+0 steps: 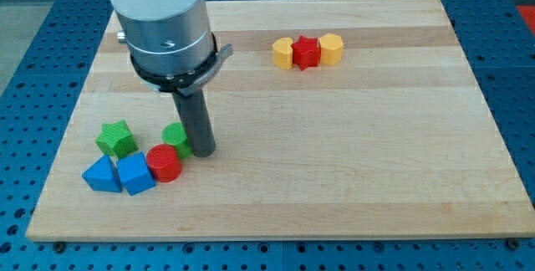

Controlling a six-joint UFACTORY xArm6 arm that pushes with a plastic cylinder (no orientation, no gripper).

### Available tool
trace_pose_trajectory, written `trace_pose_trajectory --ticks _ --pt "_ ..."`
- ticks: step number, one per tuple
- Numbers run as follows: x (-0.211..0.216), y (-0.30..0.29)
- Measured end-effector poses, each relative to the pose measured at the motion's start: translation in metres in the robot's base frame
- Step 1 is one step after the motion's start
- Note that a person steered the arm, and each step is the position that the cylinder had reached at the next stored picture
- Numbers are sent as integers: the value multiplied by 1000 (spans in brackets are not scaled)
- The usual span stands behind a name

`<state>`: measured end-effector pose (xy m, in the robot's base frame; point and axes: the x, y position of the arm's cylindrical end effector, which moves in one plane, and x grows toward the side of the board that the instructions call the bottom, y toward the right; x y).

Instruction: Slightly push the green star close to the cube

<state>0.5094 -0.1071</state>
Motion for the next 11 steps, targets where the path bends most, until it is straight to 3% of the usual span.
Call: trace_pose_trajectory --ticks 2,4,8,11 --pt "-20 -7" --pt "-69 -8" --pt "-62 -176" --pt "-25 -119"
